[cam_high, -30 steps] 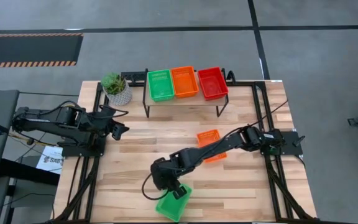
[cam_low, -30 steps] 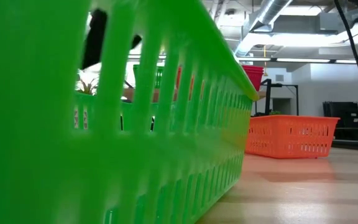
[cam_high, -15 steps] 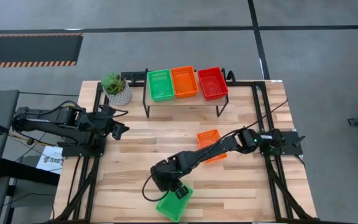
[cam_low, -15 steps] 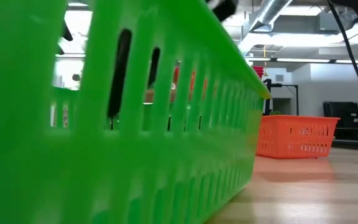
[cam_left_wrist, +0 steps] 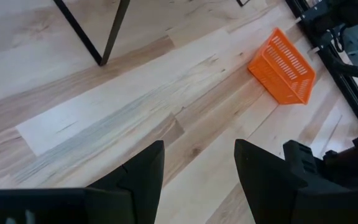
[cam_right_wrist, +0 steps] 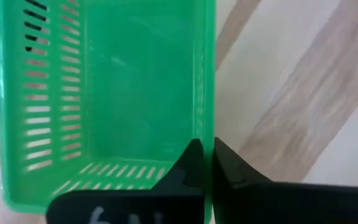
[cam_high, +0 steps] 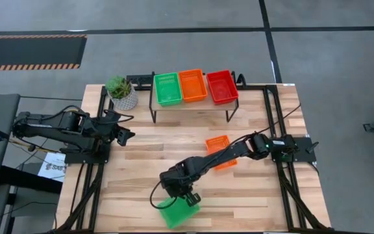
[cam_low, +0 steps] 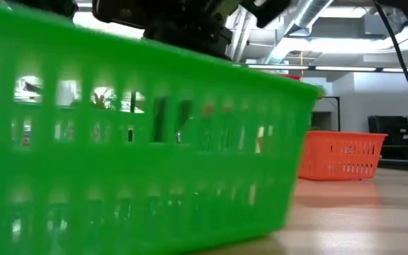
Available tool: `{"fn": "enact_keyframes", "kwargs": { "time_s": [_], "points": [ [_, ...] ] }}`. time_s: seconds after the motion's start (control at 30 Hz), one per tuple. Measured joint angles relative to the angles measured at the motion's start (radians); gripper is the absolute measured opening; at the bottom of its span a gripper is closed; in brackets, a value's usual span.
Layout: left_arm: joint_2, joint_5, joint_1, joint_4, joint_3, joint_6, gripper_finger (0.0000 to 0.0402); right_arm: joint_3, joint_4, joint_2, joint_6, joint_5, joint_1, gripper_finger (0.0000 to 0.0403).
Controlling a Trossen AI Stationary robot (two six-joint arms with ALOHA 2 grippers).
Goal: Stack baskets on shelf by color
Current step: Stack the green bin on top of the green bin on the shelf
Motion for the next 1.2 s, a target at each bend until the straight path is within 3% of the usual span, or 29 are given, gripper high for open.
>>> {"fn": "enact_keyframes", "kwargs": {
  "time_s": [0.13, 0.33, 0.5, 0.63, 0.87, 1.2],
  "points": [
    [0.0, 0.0, 0.0, 0.0, 0.0, -0.01, 0.0183, -0.002, -0.035, -0.058, 0.106, -0.002, -0.044, 0.0007],
    [-0.001, 0.001, 0.0, 0.0, 0.0, -0.024, 0.0183, -0.001, -0.123, -0.27, 0.213, -0.002, -0.165, 0.0004],
    [-0.003, 0.001, 0.0, 0.0, 0.0, -0.063, 0.0183, 0.0, -0.269, -0.462, 0.378, 0.199, -0.324, 0.0003],
    [-0.003, -0.003, 0.0, 0.019, 0.0, -0.088, 0.0183, 0.0, -0.167, -0.548, 0.609, 0.24, -0.448, 0.0003],
    [-0.003, -0.008, 0.0, 0.085, 0.0, -0.089, 0.0183, -0.001, 0.04, -0.535, 0.942, 0.365, -0.588, 0.0003],
    [-0.011, -0.003, 0.0, 0.118, 0.0, -0.089, 0.0183, 0.0, 0.076, -0.439, 1.089, 0.361, -0.641, 0.0005]
  ]
}}
